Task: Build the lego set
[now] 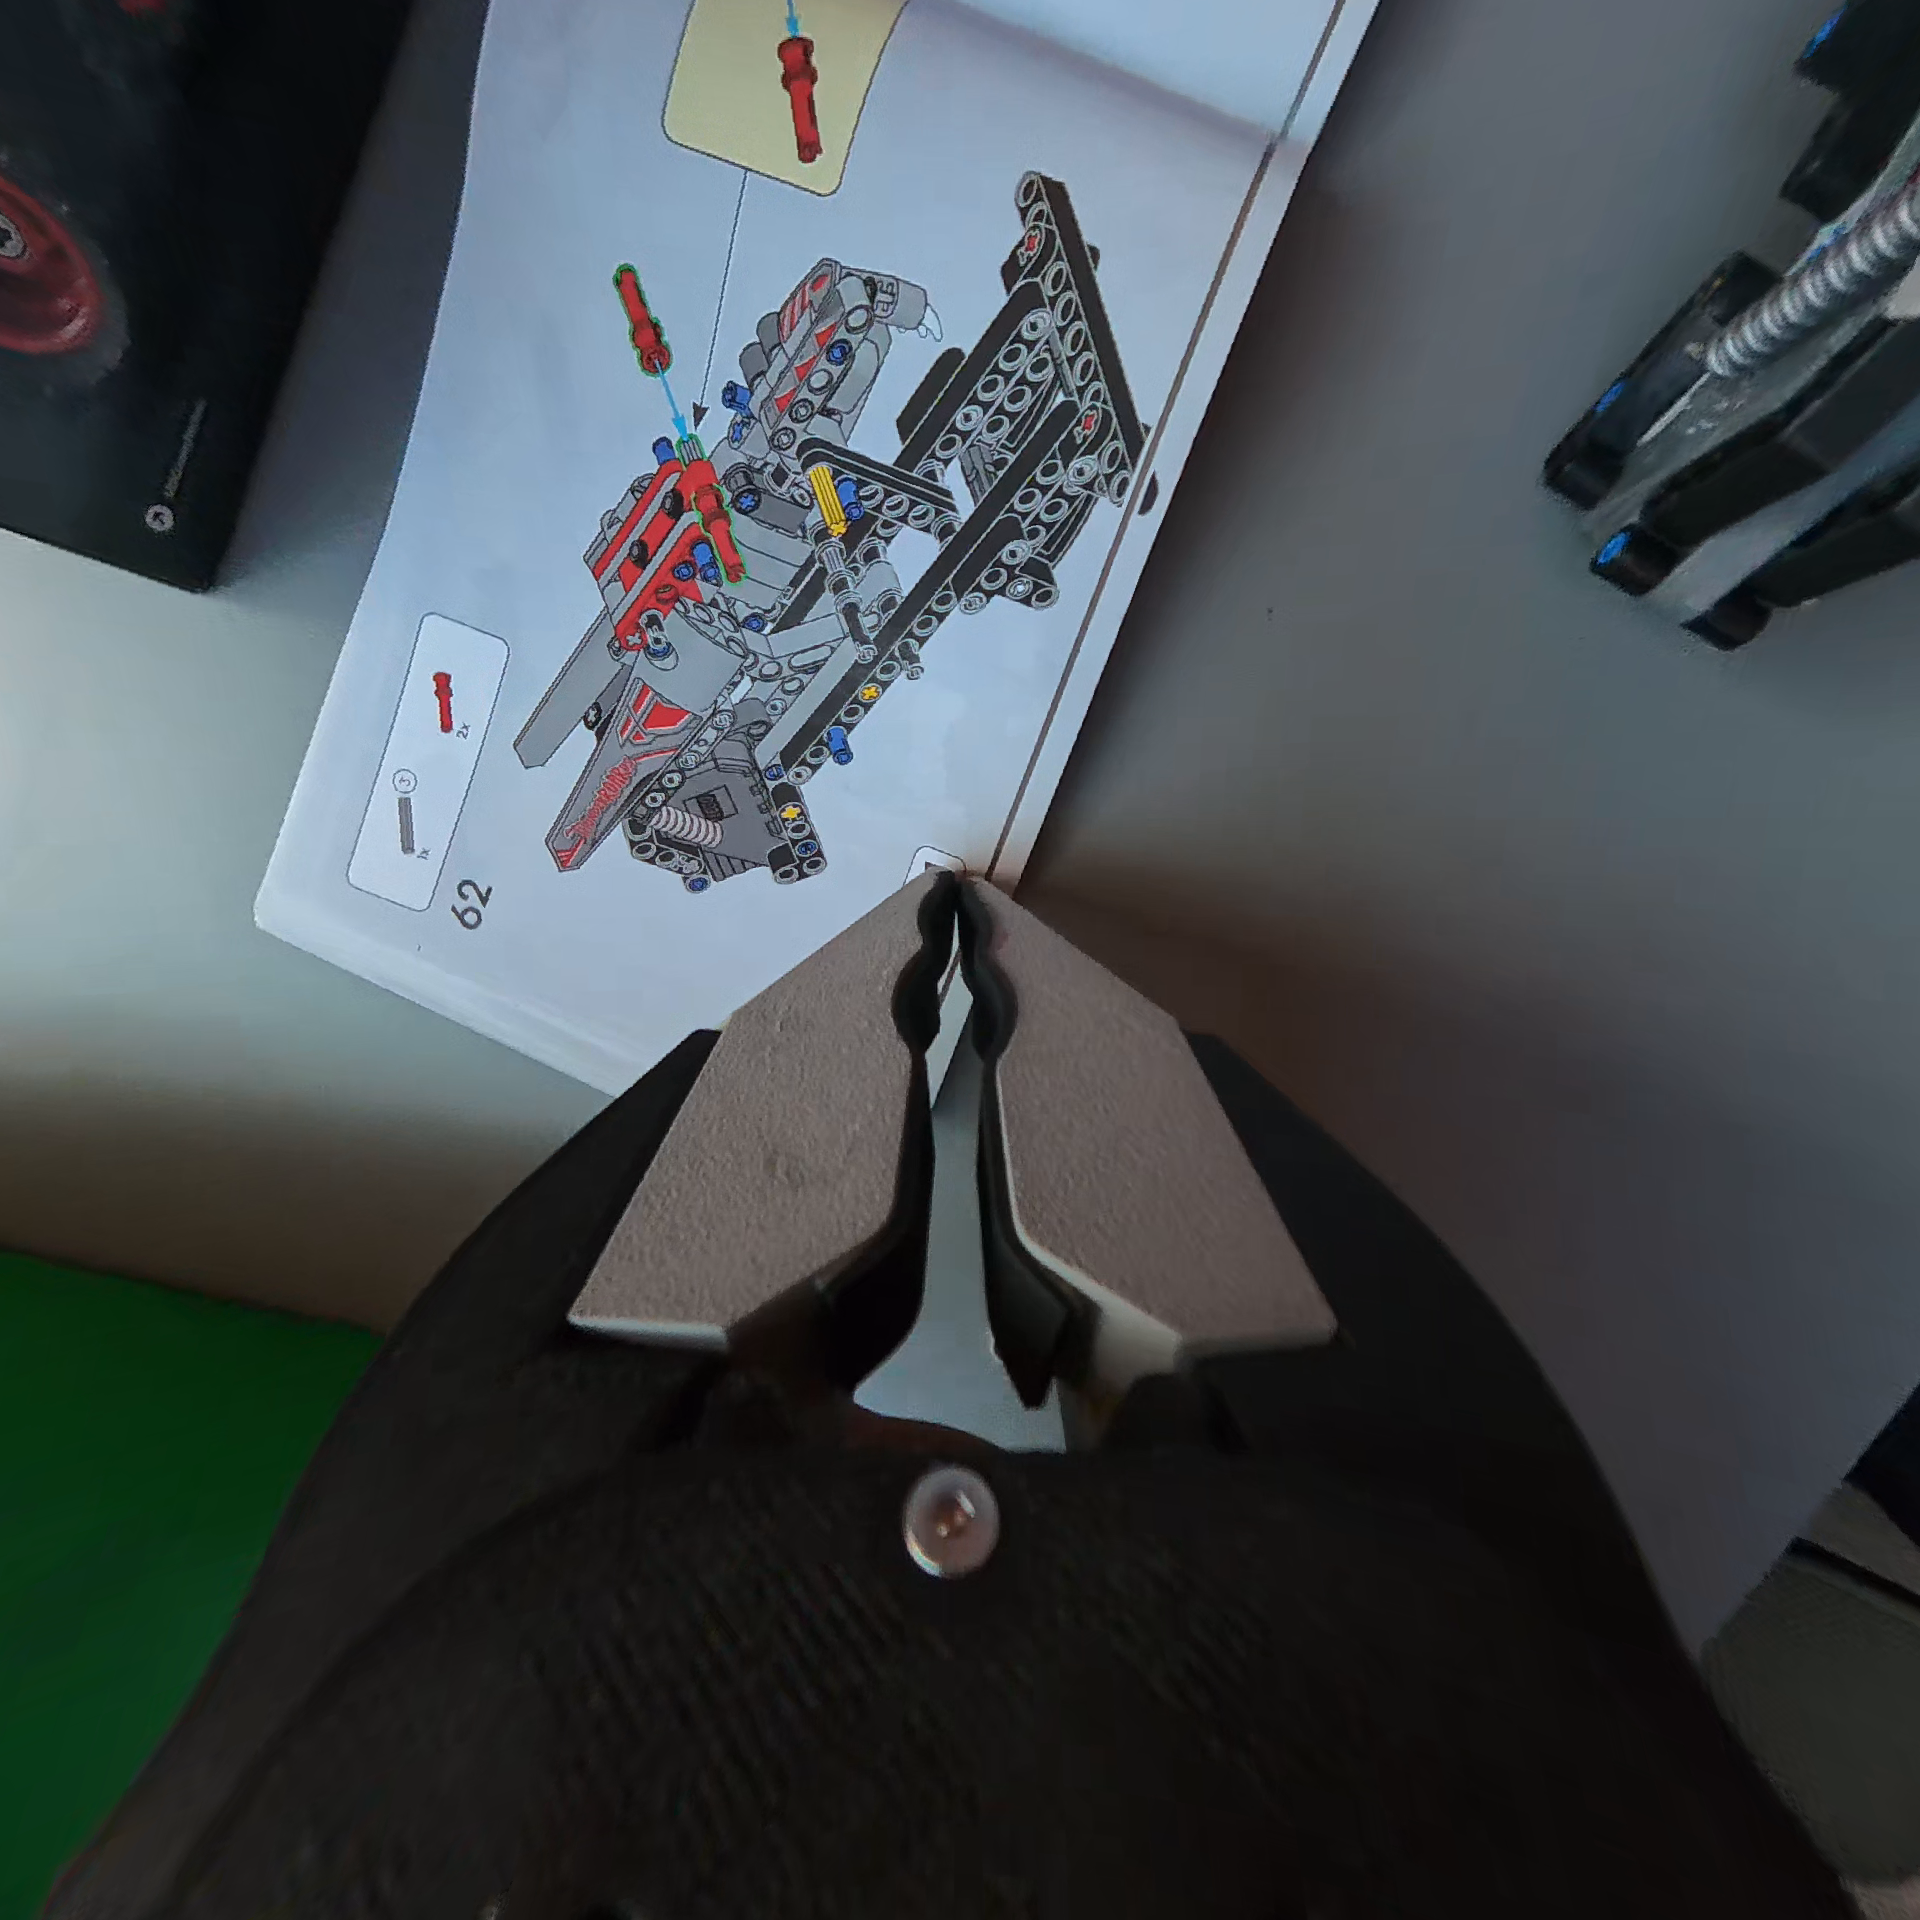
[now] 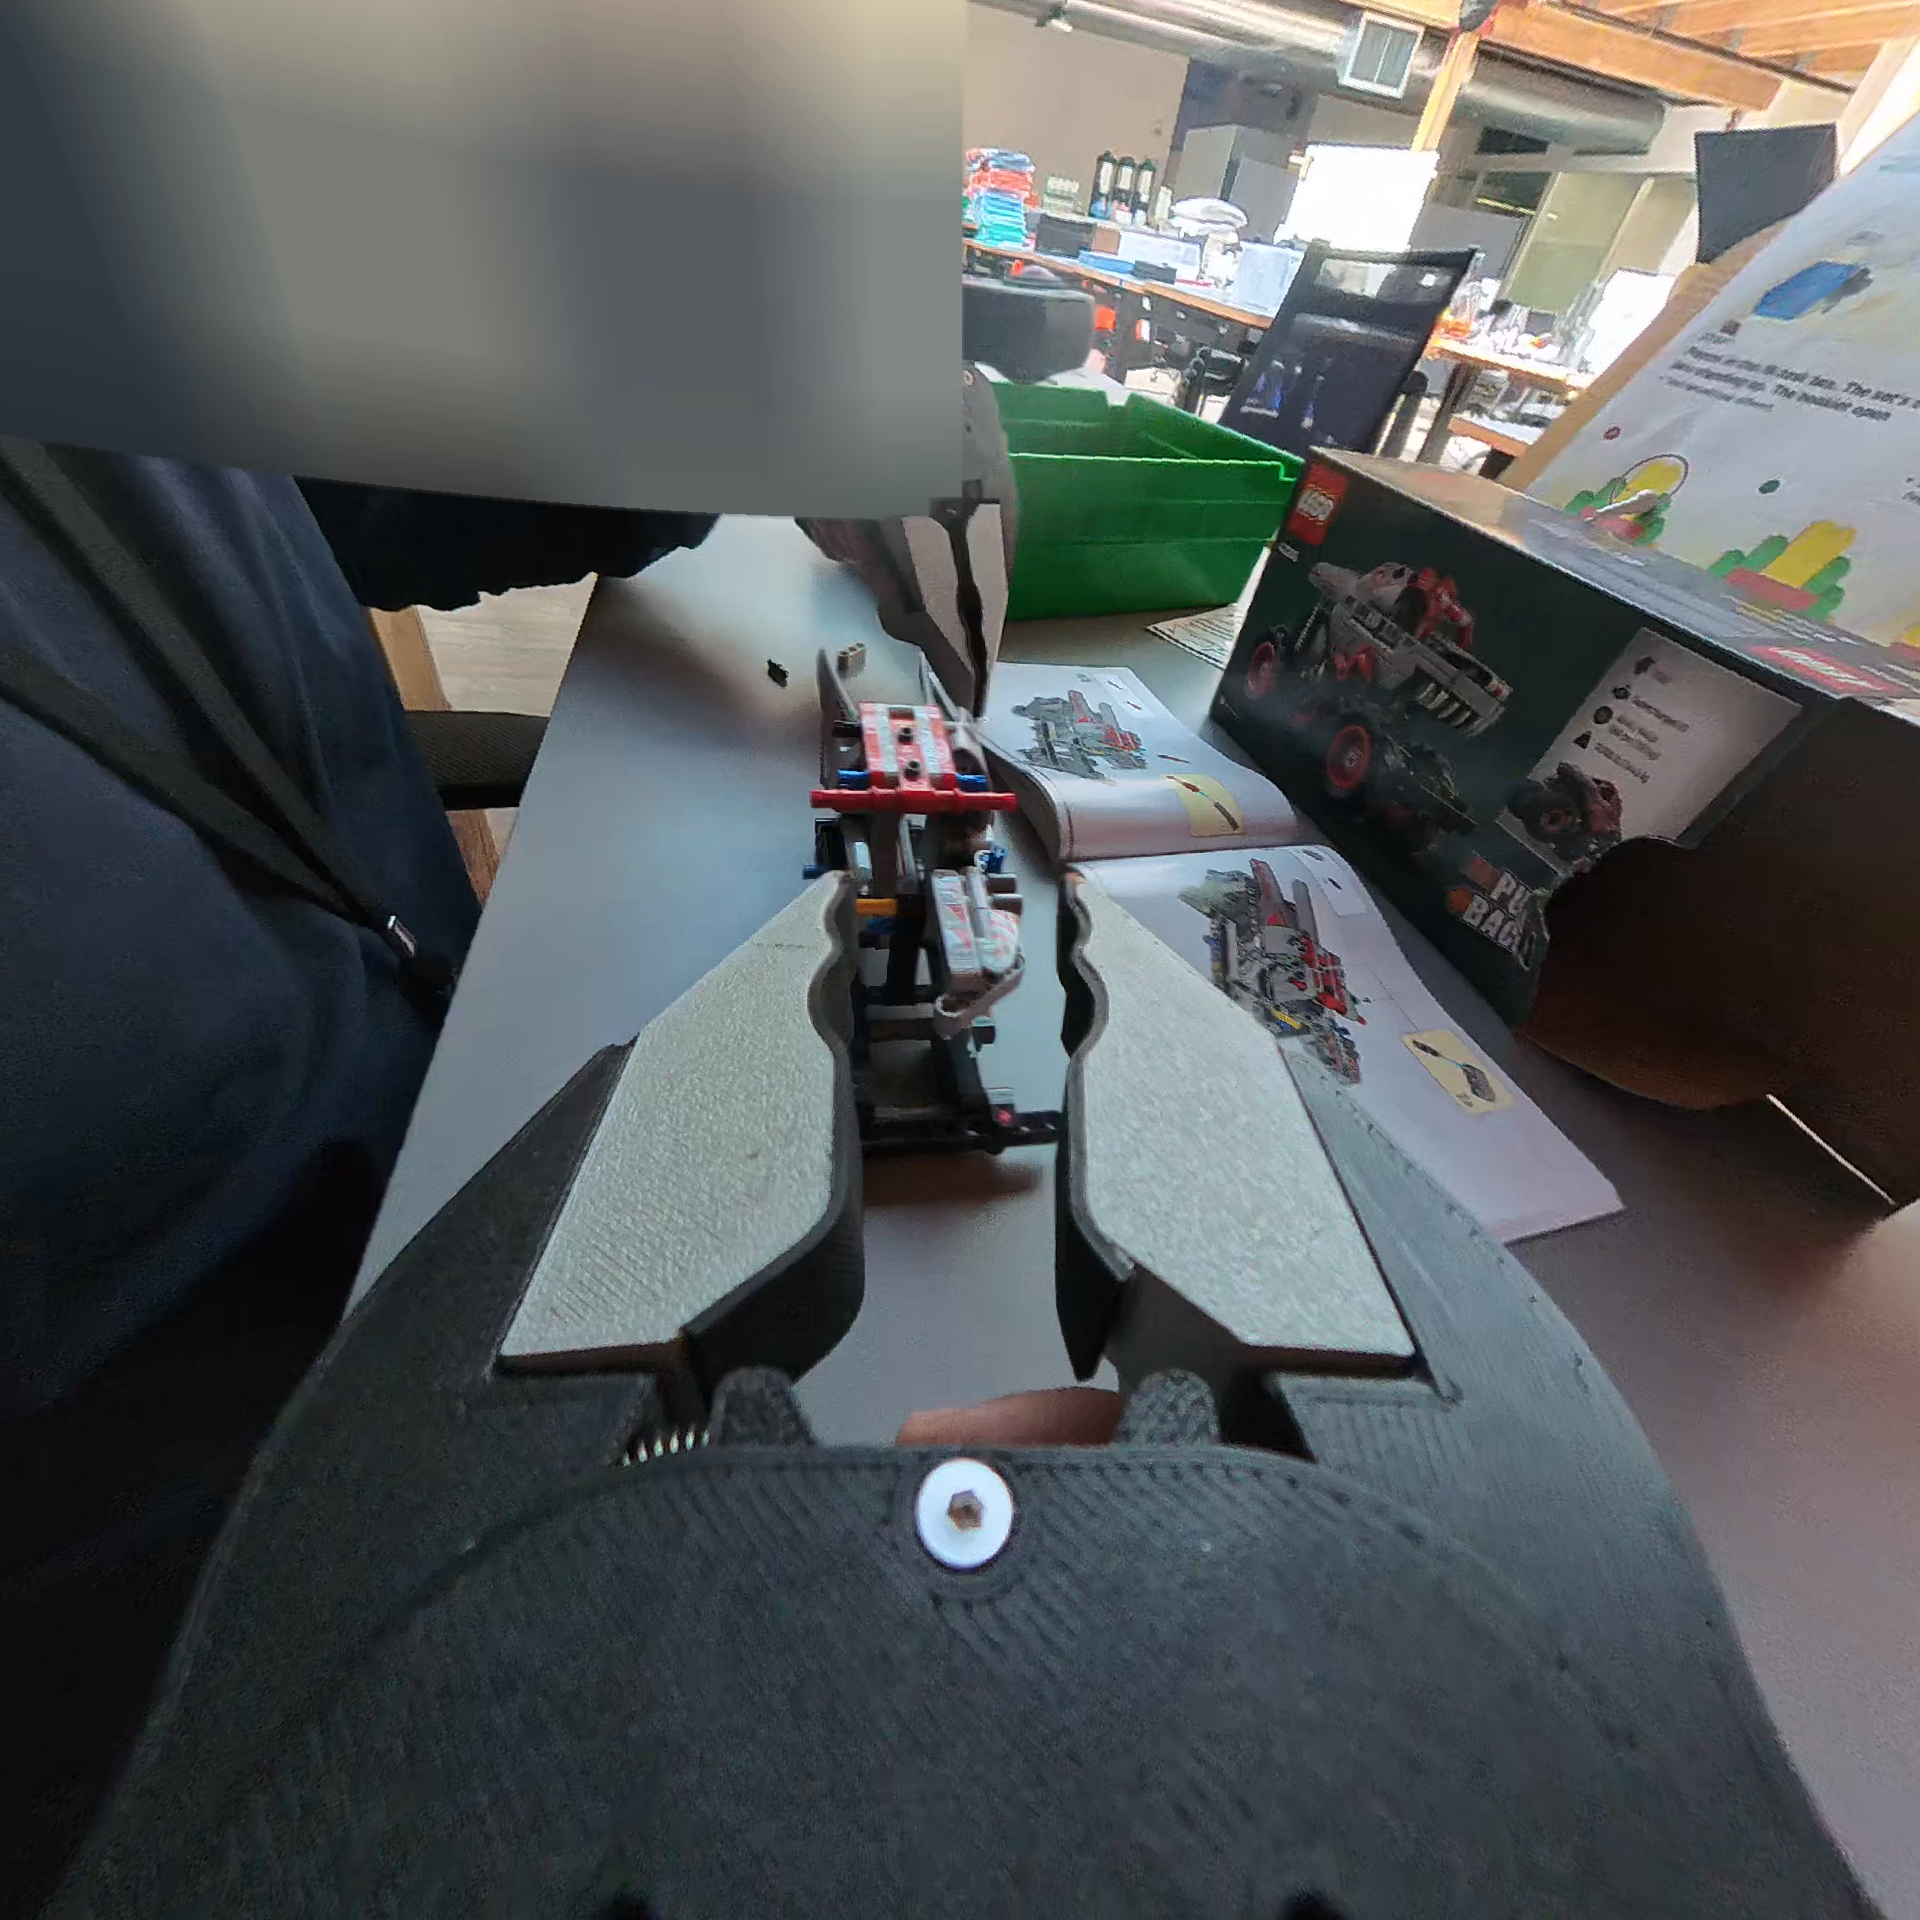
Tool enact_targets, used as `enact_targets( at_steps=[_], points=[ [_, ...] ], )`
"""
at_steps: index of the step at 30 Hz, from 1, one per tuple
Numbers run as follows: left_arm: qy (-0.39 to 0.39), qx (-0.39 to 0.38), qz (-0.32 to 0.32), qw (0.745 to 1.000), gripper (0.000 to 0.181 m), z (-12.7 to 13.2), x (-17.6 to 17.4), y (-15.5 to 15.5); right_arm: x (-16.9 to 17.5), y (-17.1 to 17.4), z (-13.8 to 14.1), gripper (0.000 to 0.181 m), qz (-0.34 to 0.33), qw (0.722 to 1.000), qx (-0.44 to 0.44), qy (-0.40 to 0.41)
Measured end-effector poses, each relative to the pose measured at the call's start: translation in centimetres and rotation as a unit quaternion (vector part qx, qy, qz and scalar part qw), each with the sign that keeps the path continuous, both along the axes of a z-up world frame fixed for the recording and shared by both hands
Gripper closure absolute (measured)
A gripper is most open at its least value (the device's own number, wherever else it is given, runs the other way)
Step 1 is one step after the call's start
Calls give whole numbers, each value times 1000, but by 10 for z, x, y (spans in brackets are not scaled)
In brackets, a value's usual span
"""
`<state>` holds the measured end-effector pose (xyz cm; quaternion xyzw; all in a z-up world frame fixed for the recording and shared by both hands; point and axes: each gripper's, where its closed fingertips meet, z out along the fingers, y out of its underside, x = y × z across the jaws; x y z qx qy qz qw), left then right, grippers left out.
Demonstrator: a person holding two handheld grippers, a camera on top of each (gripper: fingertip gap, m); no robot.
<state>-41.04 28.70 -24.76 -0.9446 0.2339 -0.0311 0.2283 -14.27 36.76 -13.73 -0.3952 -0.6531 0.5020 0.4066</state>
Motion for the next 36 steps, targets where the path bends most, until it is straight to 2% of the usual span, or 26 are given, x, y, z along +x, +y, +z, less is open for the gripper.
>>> enact_targets(
  at_steps=[1,4,7,9,12,16,19,22,27,36],
  points=[
    [6,0,1,1000,181,0,-2,-1,-1,6,0,146,-6,1000,-4,-4],
    [15,36,9,999,181,8,-10,7,-4,22,-1,146,-21,1000,3,-23],
    [-36,106,11,994,180,36,-6,20,-11,39,3,149,-39,998,27,-38],
    [-57,135,18,989,168,51,-6,26,-18,48,6,149,-39,997,37,-53],
    [-53,163,33,985,150,59,-11,36,-35,62,6,150,-46,996,42,-67],
    [-72,218,64,971,144,72,-10,52,-65,98,-5,156,-139,985,56,-89],
    [-103,251,81,959,143,80,-8,56,-72,120,-21,159,-205,969,85,-110],
    [-100,278,92,951,145,82,-10,58,-64,135,-29,163,-241,959,93,-113],
    [-76,290,93,950,145,78,-9,62,-50,156,-37,164,-271,953,58,-120],
    [-56,289,96,951,146,74,-13,62,-46,146,-35,165,-219,968,18,-120]
  ],
)
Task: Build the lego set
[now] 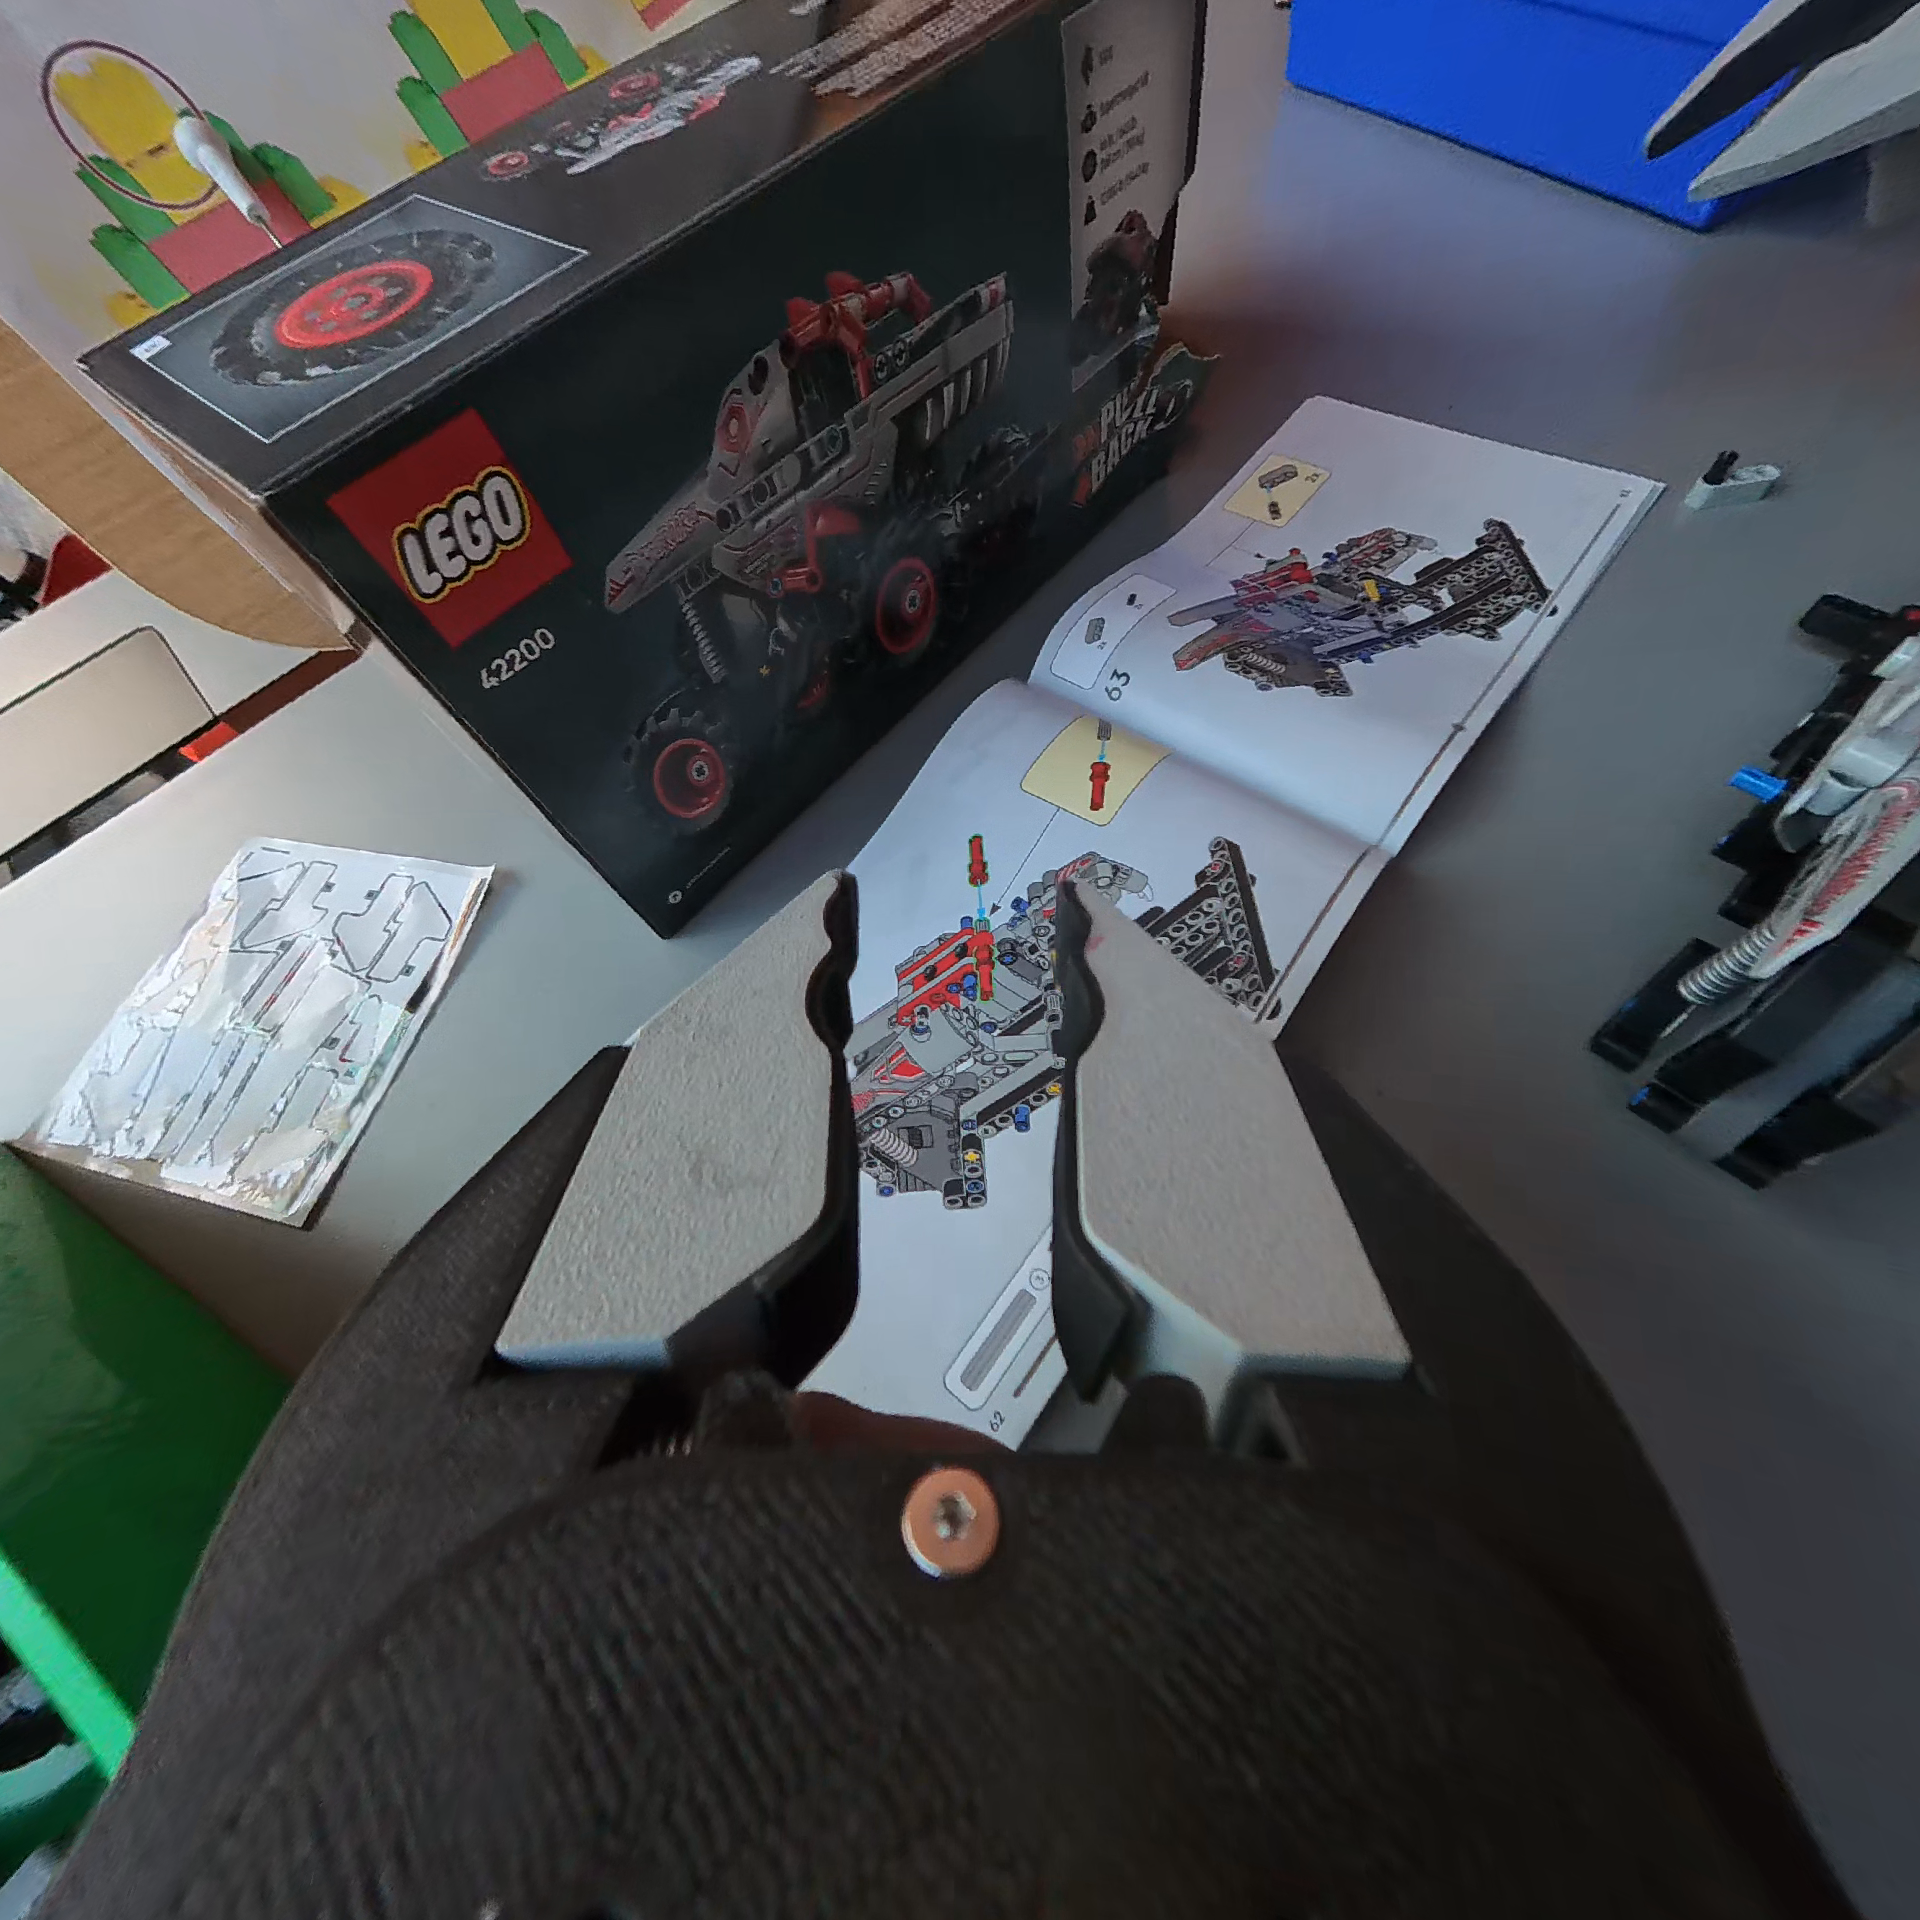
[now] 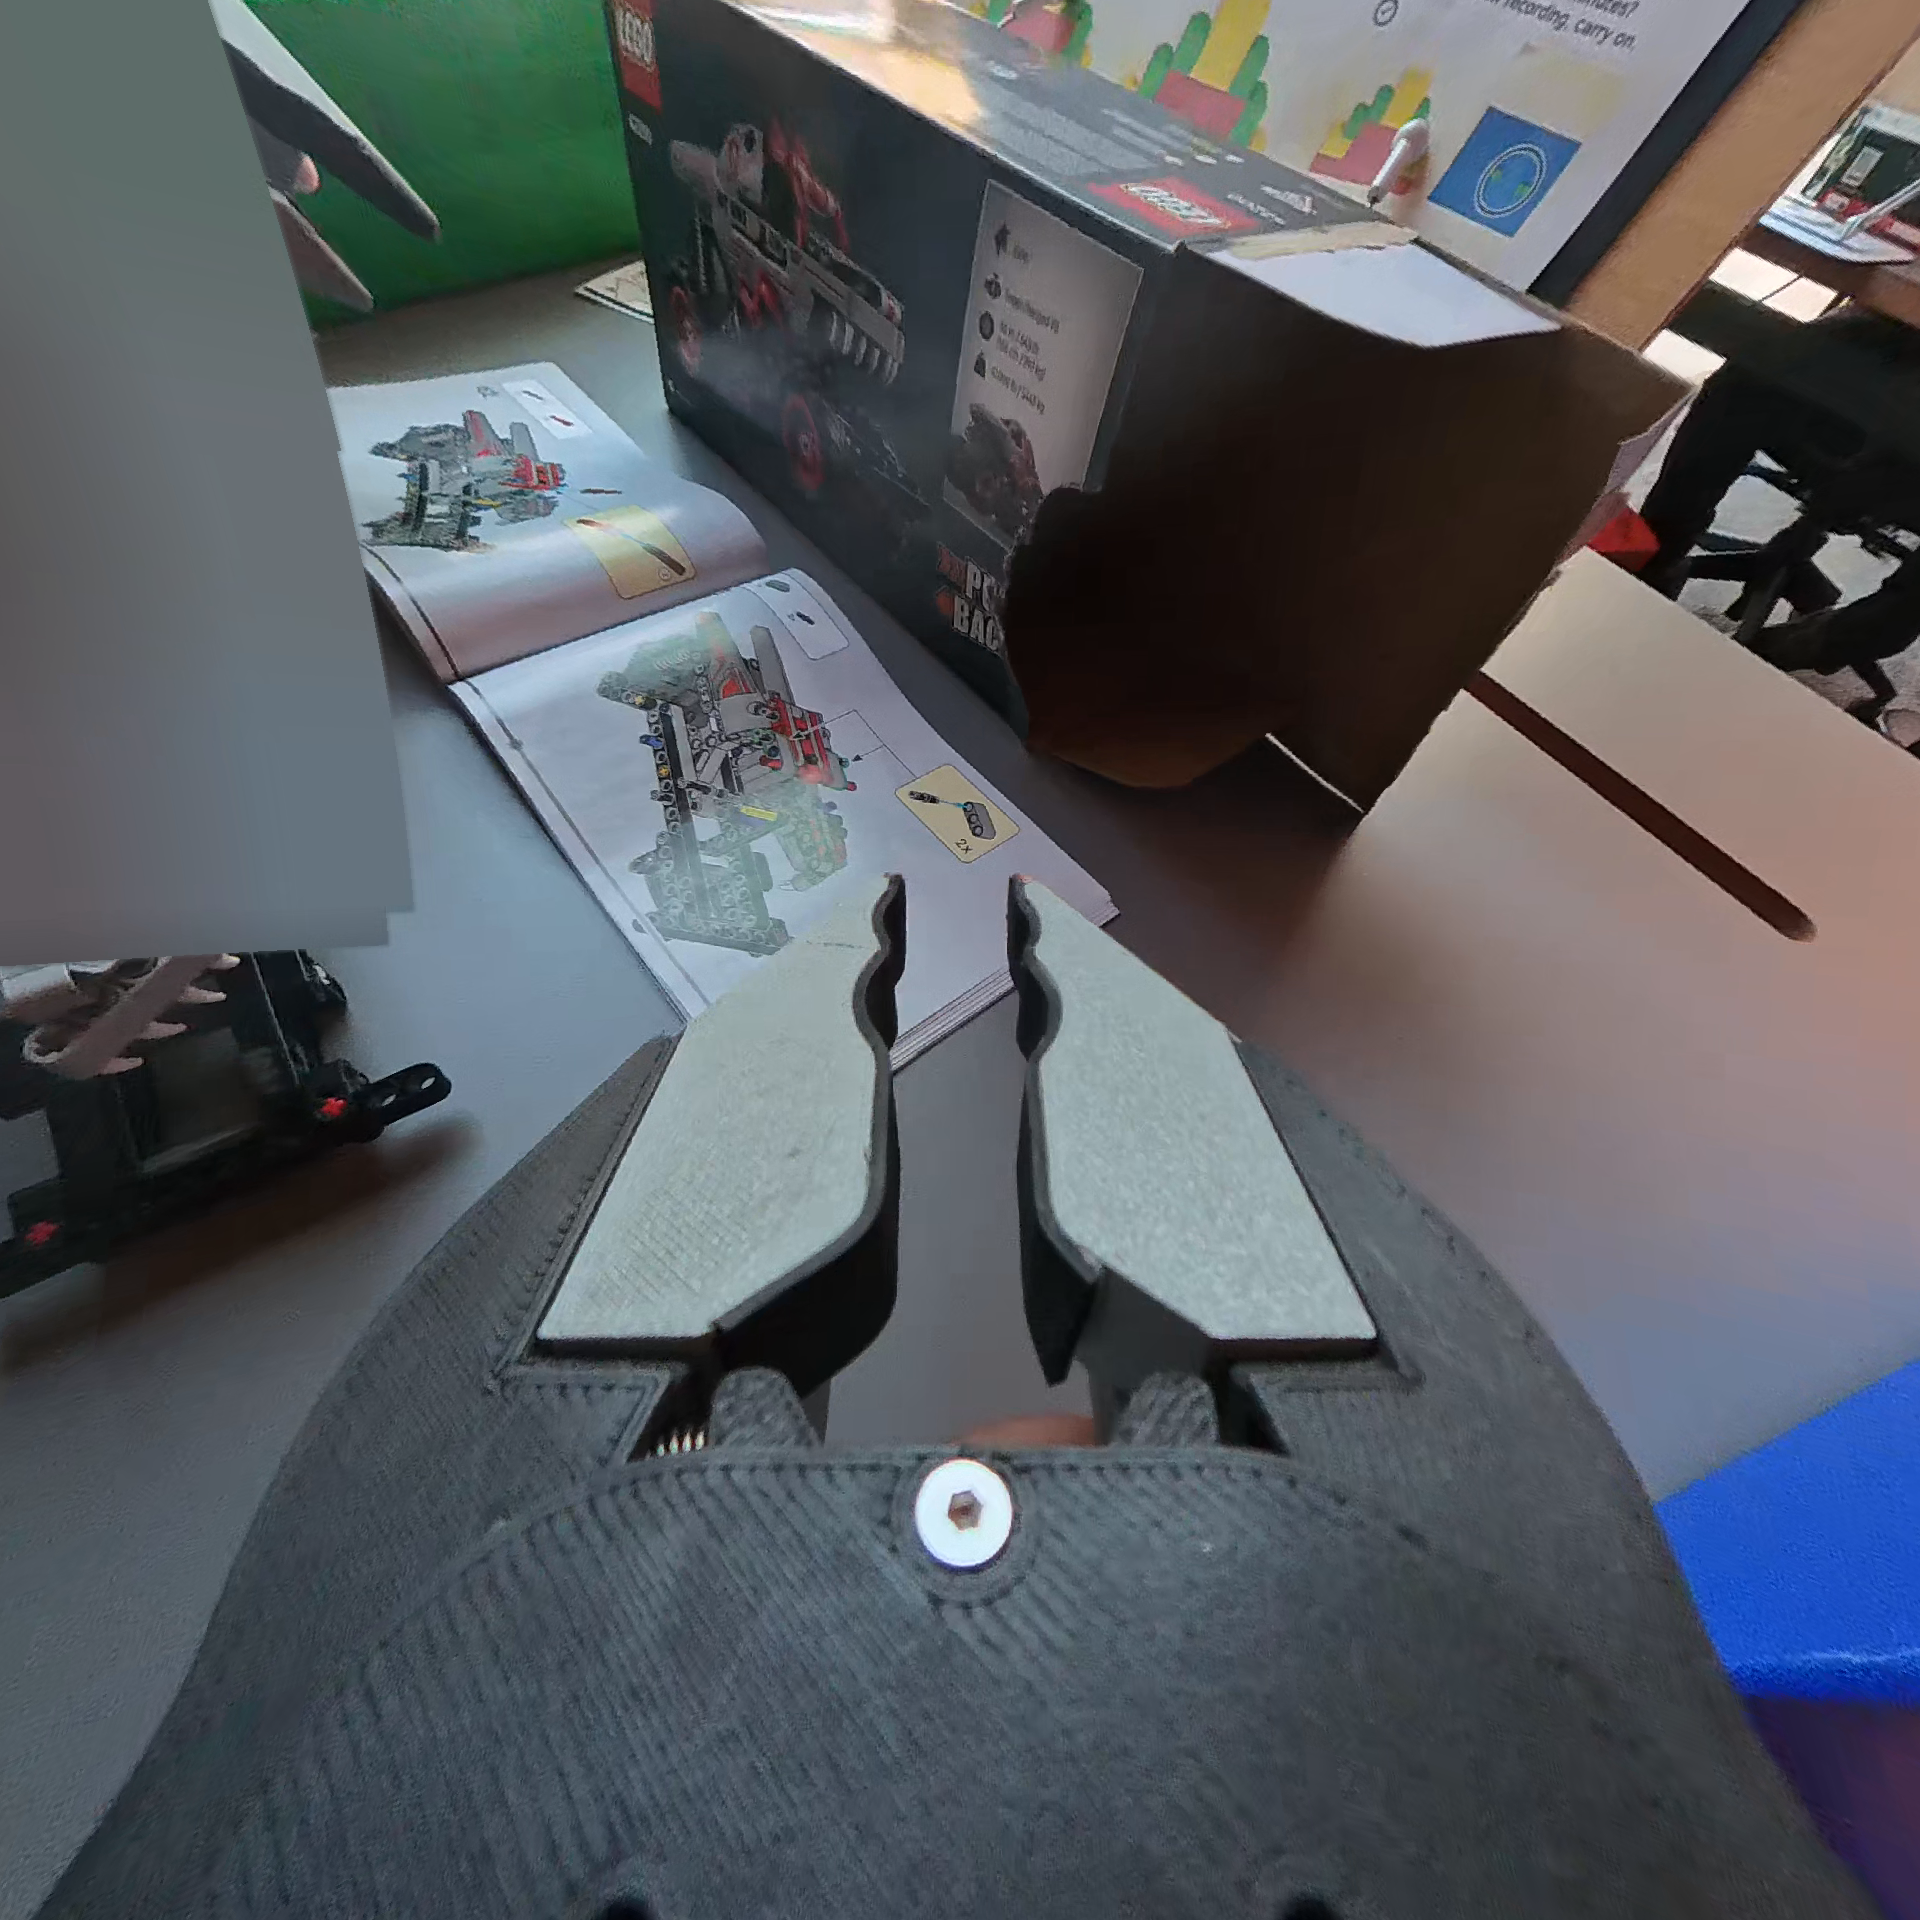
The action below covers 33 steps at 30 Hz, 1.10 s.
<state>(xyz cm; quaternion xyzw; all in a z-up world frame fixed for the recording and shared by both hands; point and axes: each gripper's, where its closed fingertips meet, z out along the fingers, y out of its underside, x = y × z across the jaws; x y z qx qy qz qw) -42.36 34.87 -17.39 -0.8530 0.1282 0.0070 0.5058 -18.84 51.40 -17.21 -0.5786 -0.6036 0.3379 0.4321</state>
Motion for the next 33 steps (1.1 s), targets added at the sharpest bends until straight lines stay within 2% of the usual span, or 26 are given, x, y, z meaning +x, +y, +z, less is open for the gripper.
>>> enact_targets(
  at_steps=[7,13,19,33],
  points=[
    [-40,31,19,999,146,15,-10,-1,3,-4,8,165,9,1000,-1,10],
    [-48,41,27,998,147,19,-15,-2,13,-17,-4,159,48,998,-12,-45],
    [-43,39,27,998,148,17,-15,-2,25,-24,-16,160,66,993,-2,-97],
    [-44,34,32,998,148,14,-18,0,28,-30,-32,160,75,987,-18,-141]
  ],
)
